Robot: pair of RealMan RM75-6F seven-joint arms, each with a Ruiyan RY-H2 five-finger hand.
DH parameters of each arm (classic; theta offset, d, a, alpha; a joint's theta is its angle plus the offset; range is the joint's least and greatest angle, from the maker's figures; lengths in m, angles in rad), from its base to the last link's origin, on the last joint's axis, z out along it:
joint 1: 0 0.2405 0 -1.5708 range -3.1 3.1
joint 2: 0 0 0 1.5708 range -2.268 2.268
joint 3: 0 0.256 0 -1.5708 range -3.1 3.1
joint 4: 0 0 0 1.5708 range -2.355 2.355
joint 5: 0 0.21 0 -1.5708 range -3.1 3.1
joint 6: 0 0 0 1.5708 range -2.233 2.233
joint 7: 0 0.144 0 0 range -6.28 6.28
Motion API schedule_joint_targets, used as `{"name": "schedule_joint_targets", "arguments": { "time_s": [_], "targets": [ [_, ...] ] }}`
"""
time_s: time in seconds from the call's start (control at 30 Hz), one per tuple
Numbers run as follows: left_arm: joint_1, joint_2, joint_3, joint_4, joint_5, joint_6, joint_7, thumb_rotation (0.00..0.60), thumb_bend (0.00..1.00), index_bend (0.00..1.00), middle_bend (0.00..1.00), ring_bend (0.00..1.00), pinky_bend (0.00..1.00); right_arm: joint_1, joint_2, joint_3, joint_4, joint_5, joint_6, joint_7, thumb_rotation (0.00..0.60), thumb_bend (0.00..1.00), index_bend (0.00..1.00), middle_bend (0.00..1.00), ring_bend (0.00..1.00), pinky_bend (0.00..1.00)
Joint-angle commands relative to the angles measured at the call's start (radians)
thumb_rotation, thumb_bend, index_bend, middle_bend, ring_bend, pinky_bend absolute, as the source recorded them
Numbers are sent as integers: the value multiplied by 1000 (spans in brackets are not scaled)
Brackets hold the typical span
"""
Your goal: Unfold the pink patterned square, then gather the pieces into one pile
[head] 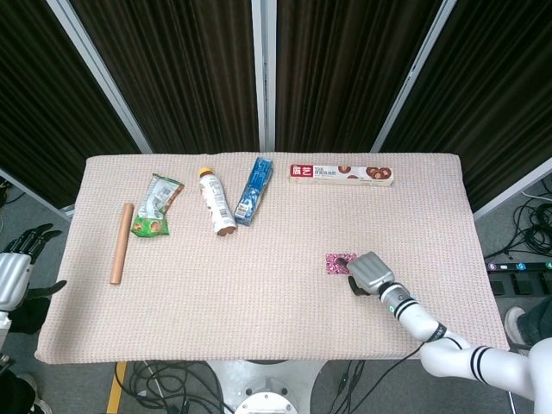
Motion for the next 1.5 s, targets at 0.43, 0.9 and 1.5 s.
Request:
{"name": "schedule_joint_targets", "arguments": {
  "time_s": [0.43, 0.9, 1.5],
  "targets": [
    [2, -2, 1, 9, 3, 2, -15, 600, 51, 230, 226, 165, 264, 2, 15, -24, -6, 48, 14, -36, 404, 650, 170, 1000, 1000, 1000],
    [2, 1, 1, 6, 3, -1, -12, 600, 50, 230, 226, 165, 264, -17, 65, -53, -13, 72, 21, -32, 406, 648, 181, 1000, 1000, 1000],
    [-7, 6, -3, -8, 5, -6, 2, 600, 50, 230, 226, 165, 264, -54, 122, -71, -3, 66, 33, 15, 411, 648, 197, 1000, 1000, 1000]
  ]
}}
